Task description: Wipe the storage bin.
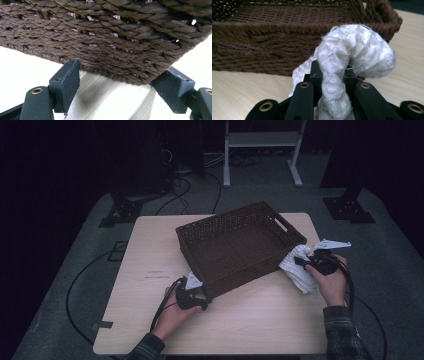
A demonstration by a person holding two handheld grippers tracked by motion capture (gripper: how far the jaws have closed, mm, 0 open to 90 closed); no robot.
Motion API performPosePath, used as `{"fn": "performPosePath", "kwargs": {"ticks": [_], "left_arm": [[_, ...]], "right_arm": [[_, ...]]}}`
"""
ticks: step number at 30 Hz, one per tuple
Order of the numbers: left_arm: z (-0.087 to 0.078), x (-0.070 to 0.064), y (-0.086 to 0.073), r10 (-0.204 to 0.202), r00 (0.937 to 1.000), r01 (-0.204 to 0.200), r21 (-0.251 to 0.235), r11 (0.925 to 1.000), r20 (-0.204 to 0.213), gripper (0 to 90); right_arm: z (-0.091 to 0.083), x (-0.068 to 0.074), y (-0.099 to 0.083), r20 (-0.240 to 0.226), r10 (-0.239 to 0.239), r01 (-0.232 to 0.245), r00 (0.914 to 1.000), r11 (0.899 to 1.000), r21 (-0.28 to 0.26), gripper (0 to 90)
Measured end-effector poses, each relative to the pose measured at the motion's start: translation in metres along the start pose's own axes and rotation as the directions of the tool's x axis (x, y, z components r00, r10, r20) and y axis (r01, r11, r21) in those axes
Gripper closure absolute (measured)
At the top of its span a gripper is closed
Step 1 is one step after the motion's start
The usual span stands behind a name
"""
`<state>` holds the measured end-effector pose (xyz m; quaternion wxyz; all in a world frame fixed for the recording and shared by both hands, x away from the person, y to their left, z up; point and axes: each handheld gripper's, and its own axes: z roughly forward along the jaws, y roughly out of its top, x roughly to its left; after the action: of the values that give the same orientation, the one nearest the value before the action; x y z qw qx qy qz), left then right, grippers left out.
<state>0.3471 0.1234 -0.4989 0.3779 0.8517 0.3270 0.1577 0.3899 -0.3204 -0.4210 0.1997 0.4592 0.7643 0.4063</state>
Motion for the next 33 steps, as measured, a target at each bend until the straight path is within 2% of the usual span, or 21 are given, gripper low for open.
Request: {"fn": "performPosePath", "kwargs": {"ticks": [7,16,33], "left_arm": [[0.000,0.000,0.000,0.003,1.0000,-0.003,0.001,1.0000,0.000,23.3],[0.000,0.000,0.000,0.002,1.0000,-0.002,0.001,1.0000,0.000,23.4],[0.000,0.000,0.000,0.004,1.0000,-0.004,0.003,1.0000,0.001,23.4]], "right_arm": [[-0.004,0.006,0.005,0.002,-0.026,0.026,0.9997,1.000,-0.010,75.9],[0.002,0.004,0.001,-0.005,-0.017,0.017,0.9998,1.000,0.006,75.9],[0.027,0.007,-0.012,-0.021,-0.021,0.023,0.9996,0.995,0.095,75.9]]}}
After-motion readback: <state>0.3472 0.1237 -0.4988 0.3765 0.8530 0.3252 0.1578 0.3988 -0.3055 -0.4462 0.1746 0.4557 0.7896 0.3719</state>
